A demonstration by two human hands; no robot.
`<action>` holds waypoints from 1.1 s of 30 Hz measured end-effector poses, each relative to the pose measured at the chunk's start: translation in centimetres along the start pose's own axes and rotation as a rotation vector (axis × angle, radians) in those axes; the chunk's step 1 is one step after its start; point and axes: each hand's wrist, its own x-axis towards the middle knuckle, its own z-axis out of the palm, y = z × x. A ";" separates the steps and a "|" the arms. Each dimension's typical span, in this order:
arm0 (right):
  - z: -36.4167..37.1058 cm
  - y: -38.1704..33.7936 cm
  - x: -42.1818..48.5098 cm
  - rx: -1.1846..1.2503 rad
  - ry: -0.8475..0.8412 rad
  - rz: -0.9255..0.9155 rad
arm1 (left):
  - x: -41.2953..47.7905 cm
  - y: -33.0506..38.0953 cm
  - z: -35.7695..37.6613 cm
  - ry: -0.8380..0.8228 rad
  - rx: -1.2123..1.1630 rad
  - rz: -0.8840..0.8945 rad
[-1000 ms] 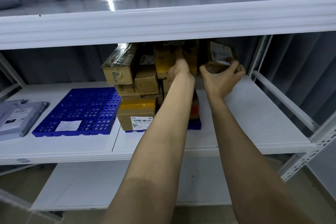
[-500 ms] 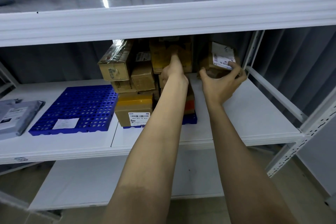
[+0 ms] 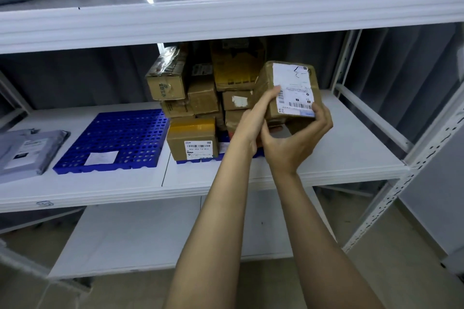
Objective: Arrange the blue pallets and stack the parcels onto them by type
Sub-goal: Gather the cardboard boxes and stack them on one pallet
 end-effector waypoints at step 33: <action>4.0 -0.3 -3.5 0.386 -0.421 0.987 | -3.0 -1.4 -12.6 0.275 0.052 0.026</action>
